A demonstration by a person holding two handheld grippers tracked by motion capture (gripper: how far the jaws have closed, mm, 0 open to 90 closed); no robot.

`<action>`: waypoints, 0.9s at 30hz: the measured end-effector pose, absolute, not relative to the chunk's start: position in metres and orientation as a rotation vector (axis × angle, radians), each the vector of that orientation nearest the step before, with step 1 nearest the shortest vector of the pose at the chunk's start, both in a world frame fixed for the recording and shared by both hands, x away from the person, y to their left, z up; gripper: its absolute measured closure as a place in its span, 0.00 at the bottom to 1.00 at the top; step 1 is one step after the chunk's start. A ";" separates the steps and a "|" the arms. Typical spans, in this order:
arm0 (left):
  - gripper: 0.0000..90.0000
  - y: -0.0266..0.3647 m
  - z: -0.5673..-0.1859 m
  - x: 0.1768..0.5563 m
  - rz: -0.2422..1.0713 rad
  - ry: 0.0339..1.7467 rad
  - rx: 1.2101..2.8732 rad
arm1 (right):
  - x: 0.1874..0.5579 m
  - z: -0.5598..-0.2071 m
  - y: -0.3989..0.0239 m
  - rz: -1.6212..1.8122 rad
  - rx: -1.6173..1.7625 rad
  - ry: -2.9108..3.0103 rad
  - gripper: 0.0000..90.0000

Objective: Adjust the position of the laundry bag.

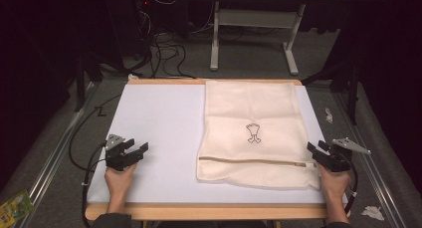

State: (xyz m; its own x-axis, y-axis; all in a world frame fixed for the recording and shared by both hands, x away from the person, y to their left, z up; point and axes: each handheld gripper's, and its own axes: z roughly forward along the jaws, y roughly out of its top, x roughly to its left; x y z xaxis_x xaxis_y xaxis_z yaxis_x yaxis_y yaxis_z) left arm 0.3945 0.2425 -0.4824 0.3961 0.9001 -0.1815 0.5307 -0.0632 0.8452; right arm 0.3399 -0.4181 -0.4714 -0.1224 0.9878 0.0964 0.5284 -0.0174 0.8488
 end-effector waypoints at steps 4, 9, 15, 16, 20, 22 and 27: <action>0.41 0.240 -0.482 0.393 0.489 1.255 1.730 | 0.339 -0.470 -0.418 1.056 1.578 1.693 0.55; 0.41 0.228 -0.477 0.391 0.483 1.207 1.772 | 0.337 -0.469 -0.418 1.066 1.593 1.688 0.55; 0.42 0.216 -0.472 0.390 0.447 1.181 1.801 | 0.334 -0.467 -0.418 1.063 1.585 1.699 0.56; 0.43 0.214 -0.471 0.390 0.441 1.178 1.810 | 0.333 -0.466 -0.418 1.068 1.587 1.697 0.56; 0.43 0.206 -0.468 0.389 0.419 1.186 1.828 | 0.330 -0.465 -0.420 1.083 1.617 1.705 0.56; 0.44 0.196 -0.466 0.386 0.434 1.170 1.865 | 0.329 -0.465 -0.421 1.096 1.629 1.722 0.57; 0.45 0.184 -0.462 0.385 0.390 1.142 1.895 | 0.327 -0.464 -0.420 1.079 1.640 1.747 0.59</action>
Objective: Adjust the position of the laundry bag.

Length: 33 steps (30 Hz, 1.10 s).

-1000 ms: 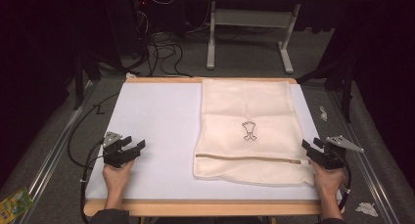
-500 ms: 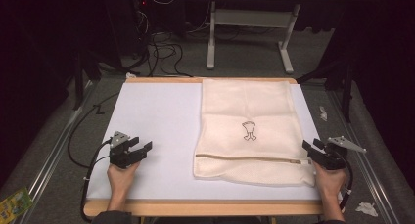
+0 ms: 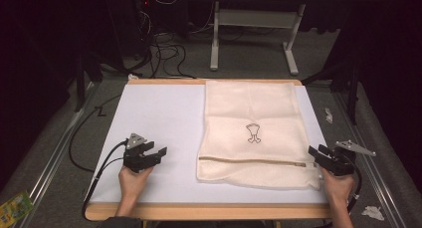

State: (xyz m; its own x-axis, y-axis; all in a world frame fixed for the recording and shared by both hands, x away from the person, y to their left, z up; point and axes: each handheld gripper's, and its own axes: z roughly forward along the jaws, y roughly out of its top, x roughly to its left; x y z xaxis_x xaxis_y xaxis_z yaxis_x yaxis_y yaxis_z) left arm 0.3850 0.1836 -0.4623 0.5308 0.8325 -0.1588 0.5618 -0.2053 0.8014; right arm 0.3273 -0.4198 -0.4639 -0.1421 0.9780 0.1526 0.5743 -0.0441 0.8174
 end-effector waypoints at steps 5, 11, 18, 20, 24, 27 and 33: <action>0.46 0.169 -0.458 0.387 0.330 1.110 1.910 | 0.328 -0.463 -0.413 1.037 1.630 1.810 0.57; 0.46 0.149 -0.457 0.391 0.290 1.084 1.942 | 0.329 -0.460 -0.410 1.031 1.639 1.814 0.57; 0.46 0.126 -0.453 0.395 0.252 1.050 1.969 | 0.333 -0.456 -0.406 1.010 1.641 1.838 0.58; 0.46 0.119 -0.453 0.396 0.251 1.041 1.972 | 0.335 -0.456 -0.406 1.003 1.645 1.841 0.58; 0.47 0.104 -0.451 0.403 0.199 1.020 2.000 | 0.340 -0.455 -0.405 0.999 1.657 1.855 0.57; 0.48 0.093 -0.451 0.406 0.204 1.004 2.035 | 0.345 -0.455 -0.405 0.988 1.657 1.876 0.58; 0.48 0.075 -0.453 0.416 0.189 1.008 2.047 | 0.352 -0.452 -0.404 0.963 1.677 1.889 0.58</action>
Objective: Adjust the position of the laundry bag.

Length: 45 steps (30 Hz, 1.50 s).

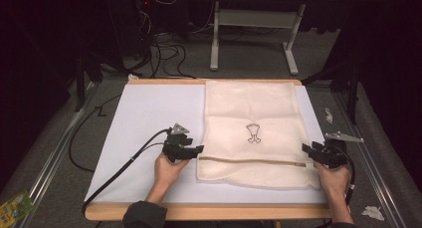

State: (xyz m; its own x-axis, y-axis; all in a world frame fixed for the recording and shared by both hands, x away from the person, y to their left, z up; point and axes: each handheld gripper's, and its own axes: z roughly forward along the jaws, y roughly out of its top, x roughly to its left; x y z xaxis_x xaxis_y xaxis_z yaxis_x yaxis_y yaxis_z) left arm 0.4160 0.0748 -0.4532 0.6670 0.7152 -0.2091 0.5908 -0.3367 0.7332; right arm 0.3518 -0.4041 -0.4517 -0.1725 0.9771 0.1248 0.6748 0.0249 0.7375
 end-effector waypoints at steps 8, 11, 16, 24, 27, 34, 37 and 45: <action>0.45 0.052 -0.462 0.439 0.190 1.061 2.059 | 0.364 -0.450 -0.402 0.917 1.699 1.925 0.59; 0.46 0.046 -0.467 0.443 0.185 1.068 2.090 | 0.368 -0.451 -0.403 0.902 1.718 1.920 0.59; 0.49 0.046 -0.463 0.448 0.188 1.096 2.096 | 0.376 -0.454 -0.405 0.885 1.760 1.923 0.65; 0.62 0.036 -0.466 0.452 0.177 1.099 2.110 | 0.385 -0.456 -0.403 0.856 1.778 1.981 0.74; 0.71 0.035 -0.467 0.452 0.178 1.098 2.116 | 0.386 -0.457 -0.402 0.843 1.762 2.006 0.81; 0.95 0.036 -0.466 0.455 0.154 1.066 2.126 | 0.387 -0.457 -0.400 0.820 1.713 2.078 0.96; 0.96 0.037 -0.460 0.456 0.156 1.043 2.124 | 0.385 -0.454 -0.400 0.829 1.694 2.068 0.96; 0.96 0.043 -0.451 0.457 0.140 1.034 2.107 | 0.384 -0.447 -0.399 0.864 1.666 2.066 0.97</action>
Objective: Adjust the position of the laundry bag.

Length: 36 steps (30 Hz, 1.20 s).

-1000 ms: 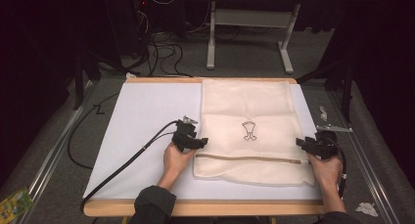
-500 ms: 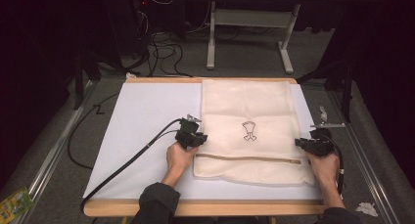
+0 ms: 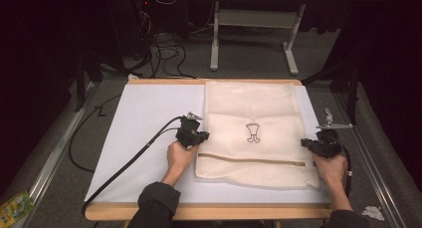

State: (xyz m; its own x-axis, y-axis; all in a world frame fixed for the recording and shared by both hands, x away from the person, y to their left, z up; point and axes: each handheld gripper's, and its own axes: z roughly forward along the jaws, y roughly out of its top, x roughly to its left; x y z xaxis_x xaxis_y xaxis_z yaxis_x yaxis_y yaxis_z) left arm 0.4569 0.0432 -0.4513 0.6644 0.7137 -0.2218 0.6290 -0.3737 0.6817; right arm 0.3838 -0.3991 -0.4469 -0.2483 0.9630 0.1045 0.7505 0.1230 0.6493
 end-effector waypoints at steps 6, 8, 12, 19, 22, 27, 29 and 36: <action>0.96 0.047 -0.449 0.456 0.142 1.020 2.095 | 0.381 -0.445 -0.400 0.903 1.660 2.070 0.97; 0.96 0.047 -0.449 0.456 0.136 1.019 2.090 | 0.381 -0.446 -0.399 0.888 1.644 2.079 0.97; 0.96 0.051 -0.449 0.459 0.115 1.032 2.095 | 0.380 -0.448 -0.398 0.935 1.654 2.061 0.97; 0.97 0.064 -0.445 0.457 0.120 1.025 2.053 | 0.382 -0.447 -0.395 0.957 1.646 2.085 0.98; 0.97 0.067 -0.447 0.461 0.103 1.038 2.052 | 0.385 -0.444 -0.395 0.980 1.646 2.075 0.98; 0.97 0.080 -0.449 0.454 0.133 1.013 2.024 | 0.383 -0.437 -0.383 0.973 1.577 2.091 0.98; 0.97 0.087 -0.454 0.453 0.124 1.038 2.011 | 0.388 -0.438 -0.380 0.969 1.573 2.104 0.98; 0.97 0.104 -0.450 0.450 0.149 1.067 2.017 | 0.388 -0.441 -0.362 1.022 1.550 2.120 0.98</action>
State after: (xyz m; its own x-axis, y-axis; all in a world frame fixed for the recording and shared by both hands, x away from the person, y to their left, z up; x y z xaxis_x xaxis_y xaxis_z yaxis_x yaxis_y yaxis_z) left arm 0.4499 0.1043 -0.4500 0.6323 0.7309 -0.2569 0.6329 -0.2960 0.7155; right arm 0.3882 -0.3617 -0.4413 -0.3587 0.9214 0.1494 0.6909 0.1545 0.7062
